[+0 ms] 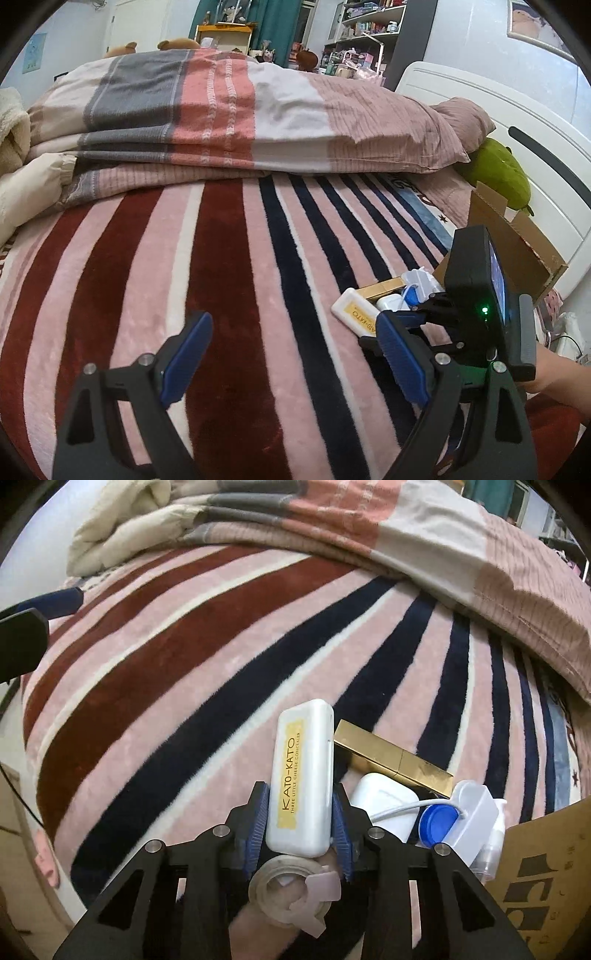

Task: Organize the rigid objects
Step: 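Lower the right tool onto the white tube and close on it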

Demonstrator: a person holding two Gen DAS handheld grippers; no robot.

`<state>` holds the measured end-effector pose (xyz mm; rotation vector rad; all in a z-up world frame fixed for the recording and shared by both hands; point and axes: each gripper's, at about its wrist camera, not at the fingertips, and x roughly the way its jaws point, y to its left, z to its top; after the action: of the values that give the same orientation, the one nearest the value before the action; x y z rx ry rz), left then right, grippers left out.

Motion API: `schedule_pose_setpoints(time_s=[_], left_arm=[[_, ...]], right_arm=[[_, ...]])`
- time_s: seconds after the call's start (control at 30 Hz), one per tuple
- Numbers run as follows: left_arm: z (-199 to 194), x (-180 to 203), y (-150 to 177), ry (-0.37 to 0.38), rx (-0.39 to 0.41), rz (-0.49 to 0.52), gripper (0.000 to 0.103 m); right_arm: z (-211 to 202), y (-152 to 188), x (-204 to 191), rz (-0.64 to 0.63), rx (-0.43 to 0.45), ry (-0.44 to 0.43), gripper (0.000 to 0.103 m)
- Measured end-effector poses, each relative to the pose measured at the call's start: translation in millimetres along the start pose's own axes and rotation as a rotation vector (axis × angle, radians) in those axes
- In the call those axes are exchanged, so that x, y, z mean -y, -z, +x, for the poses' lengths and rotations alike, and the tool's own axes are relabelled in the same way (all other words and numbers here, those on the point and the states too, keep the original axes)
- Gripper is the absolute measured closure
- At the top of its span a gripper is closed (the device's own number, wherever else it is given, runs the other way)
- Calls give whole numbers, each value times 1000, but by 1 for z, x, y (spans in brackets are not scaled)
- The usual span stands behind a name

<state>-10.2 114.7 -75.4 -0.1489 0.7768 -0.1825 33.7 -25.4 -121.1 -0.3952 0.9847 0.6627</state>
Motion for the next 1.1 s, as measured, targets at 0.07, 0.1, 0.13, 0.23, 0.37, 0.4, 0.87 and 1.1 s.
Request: schedule_pose_setpoints(time_s=[0.07,0.1,0.13,0.23,0.37,0.4,0.87,1.1], left_arm=[[-1,3,0,5,1,5,15],[-2,3,-1,7,0,6,15],[-2,4,-1,12,-1,7,15],[1,6,0,20,-18,8,15],[7,7,3,4,-38,11,15],[7,7,4,4,-40,11,15],[7,1,6,-7,-44,-10,15],[4,0,8,-13,-42,-8,15]], right_arm=[[-5,3,3,13,13,-35,75],[-9,6,5,39,23,-82,75],[-14,9,9,61,36,-135,75],[-22,10,12,84,74,-224,84],[-10,12,5,70,13,-176,65],[-7,12,-1,38,10,-134,54],[-27,8,-19,-59,173,-130,60],[5,9,-11,3,33,-89,72]])
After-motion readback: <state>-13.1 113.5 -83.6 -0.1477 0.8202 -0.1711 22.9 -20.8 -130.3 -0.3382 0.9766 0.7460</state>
